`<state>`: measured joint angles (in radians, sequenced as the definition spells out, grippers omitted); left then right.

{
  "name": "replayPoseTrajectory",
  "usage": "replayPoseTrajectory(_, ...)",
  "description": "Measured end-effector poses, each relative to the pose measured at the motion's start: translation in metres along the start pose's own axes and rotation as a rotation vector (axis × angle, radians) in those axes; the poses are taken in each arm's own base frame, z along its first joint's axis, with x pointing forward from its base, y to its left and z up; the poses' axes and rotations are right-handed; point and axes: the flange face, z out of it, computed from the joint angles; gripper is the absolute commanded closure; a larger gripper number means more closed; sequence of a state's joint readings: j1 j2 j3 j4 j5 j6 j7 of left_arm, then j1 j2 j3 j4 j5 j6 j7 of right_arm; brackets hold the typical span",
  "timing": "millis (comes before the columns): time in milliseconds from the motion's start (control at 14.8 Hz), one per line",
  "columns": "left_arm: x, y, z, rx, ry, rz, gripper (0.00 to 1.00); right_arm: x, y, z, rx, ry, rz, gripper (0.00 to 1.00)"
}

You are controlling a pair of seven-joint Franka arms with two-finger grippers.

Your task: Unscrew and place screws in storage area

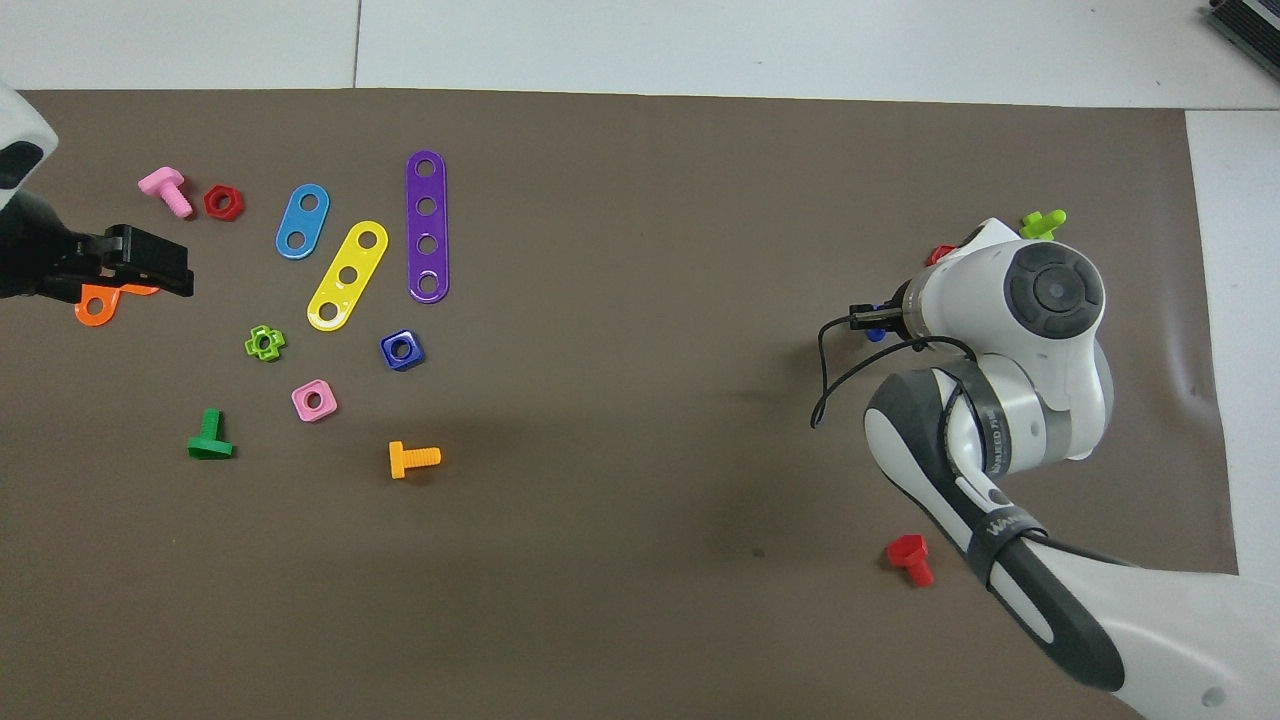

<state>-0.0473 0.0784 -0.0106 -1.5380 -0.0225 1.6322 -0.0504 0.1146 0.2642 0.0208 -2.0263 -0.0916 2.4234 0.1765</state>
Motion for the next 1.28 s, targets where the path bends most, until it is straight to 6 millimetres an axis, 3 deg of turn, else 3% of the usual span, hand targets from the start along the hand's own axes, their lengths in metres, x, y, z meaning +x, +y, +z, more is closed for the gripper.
replayPoseTrajectory(67,0.0,0.0,0.0,0.0,0.0,-0.001,0.0,0.0,0.002,0.001,-0.001,-0.003,0.0,0.4)
replayPoseTrajectory(135,0.0,-0.001,0.0,0.0,0.0,-0.001,0.0,-0.001,0.004,0.002,-0.002,-0.007,0.002,0.06)
replayPoseTrajectory(404,0.0,-0.002,0.0,0.0,-0.001,-0.004,0.0,-0.001,0.006,0.002,-0.002,-0.007,0.006,0.02)
replayPoseTrajectory(607,0.0,-0.002,0.0,0.0,-0.001,-0.004,0.0,0.005,0.008,-0.018,-0.011,-0.031,0.01,0.01)
replayPoseTrajectory(876,-0.006,-0.002,-0.008,0.0,0.0,-0.004,0.0,0.014,0.01,-0.086,0.021,-0.058,0.052,0.01)
replayPoseTrajectory(1281,-0.014,-0.003,-0.02,0.0,0.011,-0.005,0.0,0.007,0.02,-0.201,0.035,-0.054,0.074,0.01)
